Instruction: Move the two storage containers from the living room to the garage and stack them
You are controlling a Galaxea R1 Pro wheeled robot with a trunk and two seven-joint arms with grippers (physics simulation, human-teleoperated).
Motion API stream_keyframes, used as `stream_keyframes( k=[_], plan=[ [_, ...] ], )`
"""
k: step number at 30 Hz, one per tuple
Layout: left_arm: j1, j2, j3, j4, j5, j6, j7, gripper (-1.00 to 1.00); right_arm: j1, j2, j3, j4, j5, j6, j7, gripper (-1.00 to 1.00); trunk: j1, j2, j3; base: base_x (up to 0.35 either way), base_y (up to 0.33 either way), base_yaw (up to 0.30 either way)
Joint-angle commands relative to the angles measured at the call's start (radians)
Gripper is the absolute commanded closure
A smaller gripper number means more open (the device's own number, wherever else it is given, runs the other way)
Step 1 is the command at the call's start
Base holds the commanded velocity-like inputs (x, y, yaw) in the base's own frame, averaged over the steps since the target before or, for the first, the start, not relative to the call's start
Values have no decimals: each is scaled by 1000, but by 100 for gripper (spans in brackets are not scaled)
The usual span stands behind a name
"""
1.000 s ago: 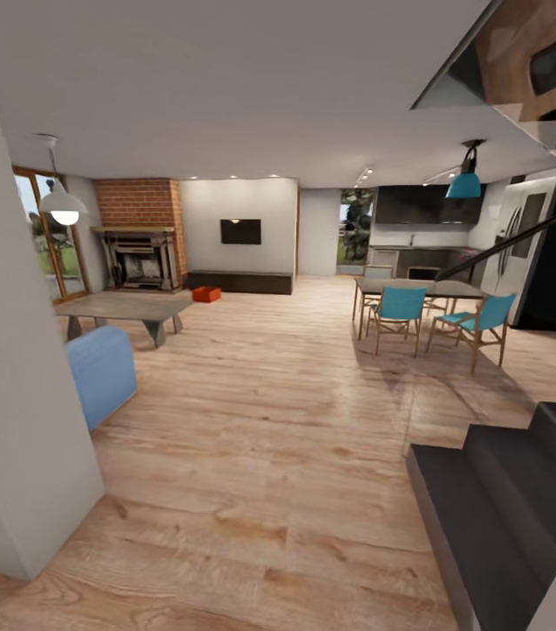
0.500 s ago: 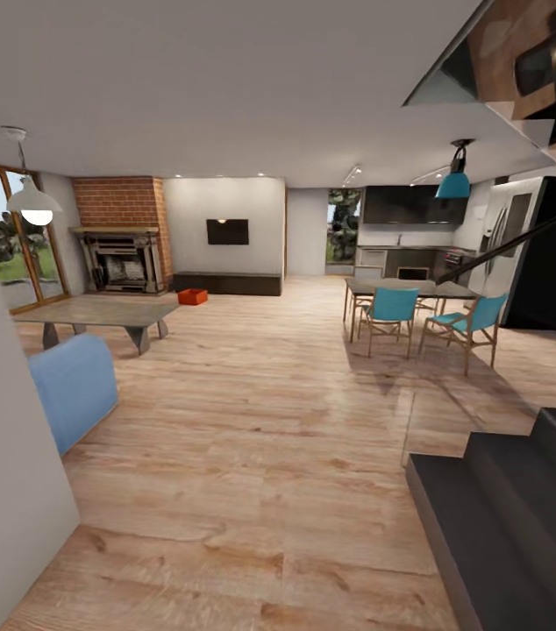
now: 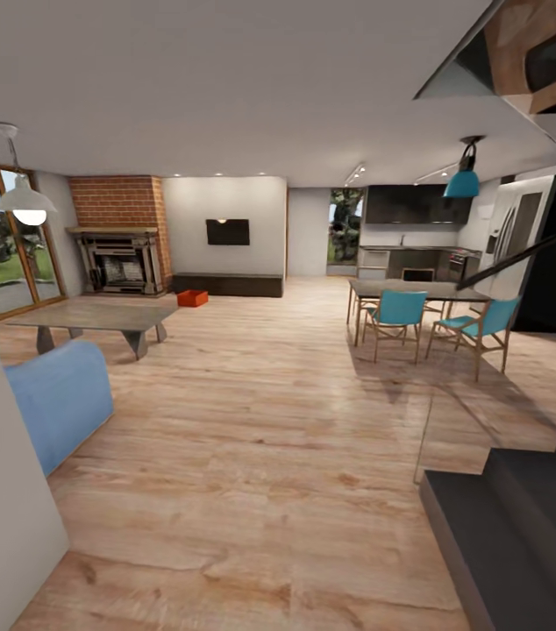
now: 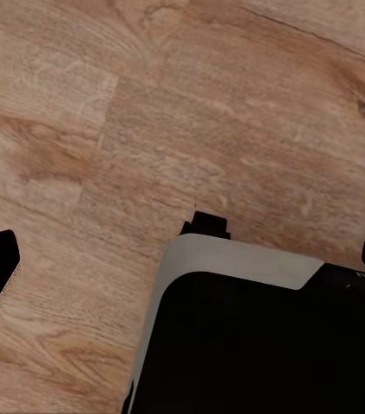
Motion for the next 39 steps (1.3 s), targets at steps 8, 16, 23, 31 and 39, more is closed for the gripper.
stream_keyframes(
  k=[8, 16, 23, 31, 39],
  plan=[
    [-1, 1, -8, 0, 9, -1, 3, -100, -1, 1, 2, 4, -9, -10, -1, -100, 1, -1, -1, 321, 38, 0],
    [-1, 1, -9, 0, 9, -1, 3, -100, -1, 0, -1, 3, -16, -9, 3, -100, 1, -1, -1, 322, 2, 0],
    [-1, 1, -9, 1, 9, -1, 3, -100, -1, 0, -1, 3, -16, -11, 2, -100, 1, -1, -1, 323, 0, 0],
    [-1, 0, -10, 0, 8, -1, 3, -100, -1, 1, 6, 3, -6, -1, 3, -100, 1, -1, -1, 323, 0, 0],
    [-1, 1, -10, 0, 9, -2, 3, -100, -1, 0, 6, 3, -5, -2, 5, -100, 1, -1, -1, 323, 0, 0]
  ],
)
